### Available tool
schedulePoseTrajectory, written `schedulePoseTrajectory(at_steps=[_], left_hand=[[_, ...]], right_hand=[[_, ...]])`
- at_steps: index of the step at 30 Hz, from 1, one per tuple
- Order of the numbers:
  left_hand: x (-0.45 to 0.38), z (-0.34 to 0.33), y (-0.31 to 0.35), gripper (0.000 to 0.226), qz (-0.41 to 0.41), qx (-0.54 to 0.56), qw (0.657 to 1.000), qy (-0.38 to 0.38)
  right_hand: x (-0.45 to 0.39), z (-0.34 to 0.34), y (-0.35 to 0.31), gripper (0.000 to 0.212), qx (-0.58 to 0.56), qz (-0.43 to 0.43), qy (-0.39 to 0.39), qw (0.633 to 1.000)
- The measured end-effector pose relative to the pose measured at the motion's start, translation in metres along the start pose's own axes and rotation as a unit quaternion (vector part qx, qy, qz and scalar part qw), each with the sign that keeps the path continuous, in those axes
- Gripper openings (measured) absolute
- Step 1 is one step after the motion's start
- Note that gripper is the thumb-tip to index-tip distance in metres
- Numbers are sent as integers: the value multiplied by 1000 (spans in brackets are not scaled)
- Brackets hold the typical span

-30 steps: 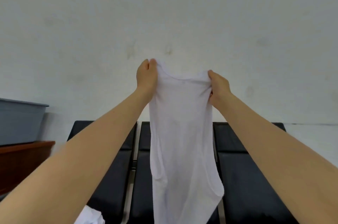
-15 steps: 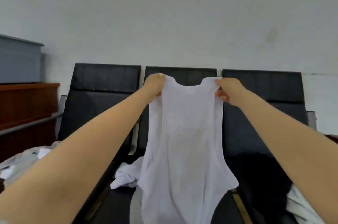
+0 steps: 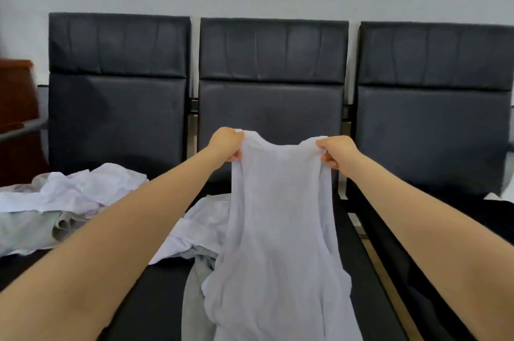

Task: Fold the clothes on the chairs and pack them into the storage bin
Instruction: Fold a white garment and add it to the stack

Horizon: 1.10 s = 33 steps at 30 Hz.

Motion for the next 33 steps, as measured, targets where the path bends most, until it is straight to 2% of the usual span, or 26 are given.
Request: schedulePoseTrajectory(at_steps=[3, 5, 7, 9, 12, 16, 21, 24, 26, 28, 29, 31, 33], left_hand=[[-38, -20, -13, 22, -79, -26, 996, 23], [-57, -34, -28, 24, -93, -44, 994, 46], [-74, -51, -47, 30, -73, -66, 994, 51], [-77, -67, -72, 33, -16, -108, 994, 28], [-62, -86, -103, 39, 38, -154, 987, -26], [-26, -85, -119, 40, 42, -134, 990, -20], [45, -73, -109, 28, 44, -54, 997, -12], [85, -66, -104, 25, -12, -72, 996, -46], [106, -63, -111, 19, -11, -120, 990, -79], [120, -60, -123, 34, 19, -150, 983, -105], [126, -58, -126, 35, 27, -162, 980, -113], [135, -51, -130, 22, 27, -166, 979, -112], [144, -45, -133, 31, 33, -131, 985, -105]], right_hand=[[-39, -18, 0, 18, -35, -20, 24, 999], [-60, -34, 2, 18, -50, -26, 17, 998], [-82, -51, 17, 23, -69, -34, 0, 997], [-92, -66, 43, 30, -80, -63, -51, 993], [-90, -78, 84, 31, -40, -105, -103, 988], [-65, -59, 116, 30, 19, -78, -70, 994], [12, -23, 143, 8, 87, -63, -34, 994], [45, -12, 159, 13, 136, 19, -51, 989], [60, -9, 171, 19, 195, 63, -72, 976], [66, -9, 182, 26, 265, 70, -93, 957], [69, -9, 188, 29, 297, 63, -101, 947], [72, -6, 198, 32, 327, 45, -101, 938], [73, -1, 206, 40, 332, 39, -87, 938]])
Point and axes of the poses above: each hand's wrist, its own x-axis away from the middle knuckle, its own z-axis out of the back of the hand, y = z × x, the point moved 4 cm from there along -x, towards the middle knuckle, and after that the axes turned 8 degrees about -z, right-handed, at the moved point
